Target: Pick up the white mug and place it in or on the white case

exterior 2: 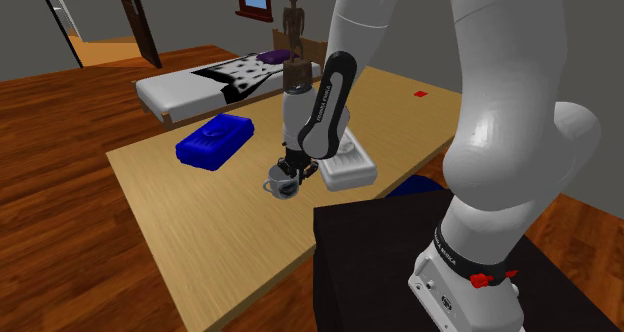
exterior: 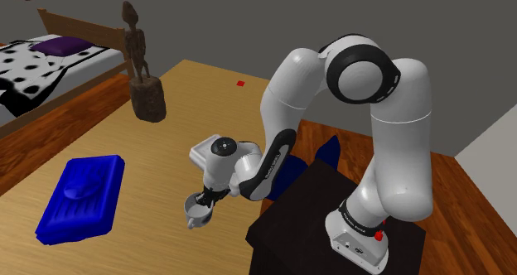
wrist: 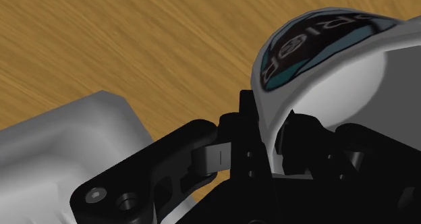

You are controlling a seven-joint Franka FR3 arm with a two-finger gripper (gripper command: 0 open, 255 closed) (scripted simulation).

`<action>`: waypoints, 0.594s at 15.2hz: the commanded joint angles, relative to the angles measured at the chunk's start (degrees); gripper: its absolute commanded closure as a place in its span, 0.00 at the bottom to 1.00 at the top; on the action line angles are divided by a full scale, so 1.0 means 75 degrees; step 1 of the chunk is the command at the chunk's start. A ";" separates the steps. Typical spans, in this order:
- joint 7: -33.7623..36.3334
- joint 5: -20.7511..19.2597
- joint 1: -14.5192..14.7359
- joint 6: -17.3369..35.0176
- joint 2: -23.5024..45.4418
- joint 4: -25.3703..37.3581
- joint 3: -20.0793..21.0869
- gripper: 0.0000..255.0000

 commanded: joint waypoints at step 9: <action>-0.0564 0.0602 -0.0689 -0.0629 -0.0901 -0.0351 0.0813 1.00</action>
